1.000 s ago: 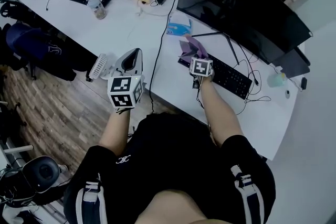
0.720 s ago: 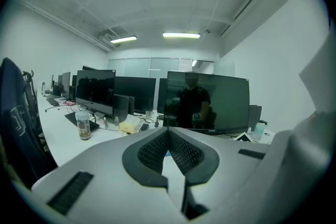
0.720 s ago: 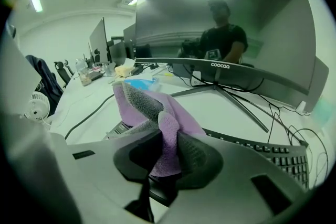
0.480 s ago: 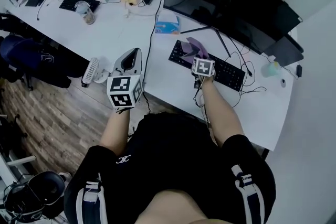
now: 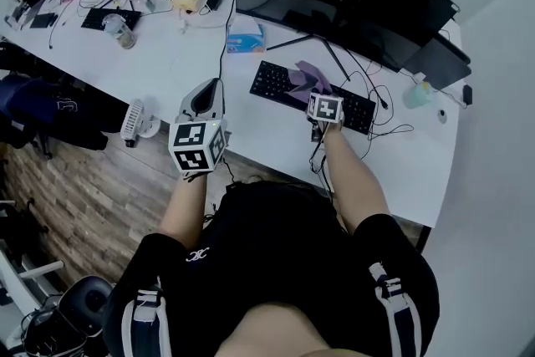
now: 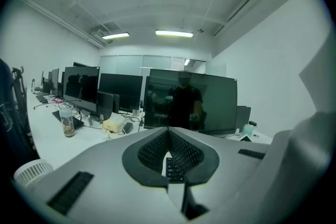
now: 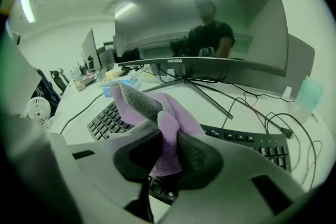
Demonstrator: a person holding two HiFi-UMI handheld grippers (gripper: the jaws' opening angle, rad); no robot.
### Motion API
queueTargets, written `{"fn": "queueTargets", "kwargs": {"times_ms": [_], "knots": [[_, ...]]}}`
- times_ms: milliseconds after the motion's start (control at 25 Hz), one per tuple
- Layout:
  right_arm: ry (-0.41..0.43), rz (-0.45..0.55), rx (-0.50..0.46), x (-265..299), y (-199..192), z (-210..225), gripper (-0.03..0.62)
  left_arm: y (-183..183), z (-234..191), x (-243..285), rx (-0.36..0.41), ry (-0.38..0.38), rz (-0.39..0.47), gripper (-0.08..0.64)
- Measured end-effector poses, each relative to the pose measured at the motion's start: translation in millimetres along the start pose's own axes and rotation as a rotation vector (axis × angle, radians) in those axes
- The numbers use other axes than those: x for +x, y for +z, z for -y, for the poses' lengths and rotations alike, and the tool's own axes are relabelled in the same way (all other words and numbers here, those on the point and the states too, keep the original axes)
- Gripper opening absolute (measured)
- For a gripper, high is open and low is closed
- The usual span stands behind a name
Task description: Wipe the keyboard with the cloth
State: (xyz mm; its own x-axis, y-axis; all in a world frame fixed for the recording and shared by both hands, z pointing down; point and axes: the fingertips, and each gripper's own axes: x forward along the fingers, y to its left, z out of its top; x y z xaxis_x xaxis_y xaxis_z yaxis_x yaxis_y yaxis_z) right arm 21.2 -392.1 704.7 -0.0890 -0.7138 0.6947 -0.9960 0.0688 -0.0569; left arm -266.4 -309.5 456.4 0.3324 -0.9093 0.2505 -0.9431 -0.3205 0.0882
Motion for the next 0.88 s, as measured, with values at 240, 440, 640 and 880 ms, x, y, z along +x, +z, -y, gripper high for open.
{"fn": "queueTargets", "kwargs": {"times_ms": [240,440,640,880], "knots": [[-0.011,-0.009,0.023,-14.6,-9.1,44.7,0.107,1.6,40.9,10.2,0.005,-0.023,-0.011,0.013],[-0.016,-0.009,0.038,-27.1,-21.0,85.1,0.107,-3.1,78.4,17.4,0.009,-0.052,-0.02,0.014],[-0.038,-0.016,0.052,-39.6,-31.1,120.5,0.109,-3.9,112.3,26.4,0.01,-0.082,-0.017,0.014],[-0.038,-0.031,0.064,-51.4,-41.1,156.4,0.109,-6.0,155.7,36.9,0.024,-0.114,-0.025,0.014]]}}
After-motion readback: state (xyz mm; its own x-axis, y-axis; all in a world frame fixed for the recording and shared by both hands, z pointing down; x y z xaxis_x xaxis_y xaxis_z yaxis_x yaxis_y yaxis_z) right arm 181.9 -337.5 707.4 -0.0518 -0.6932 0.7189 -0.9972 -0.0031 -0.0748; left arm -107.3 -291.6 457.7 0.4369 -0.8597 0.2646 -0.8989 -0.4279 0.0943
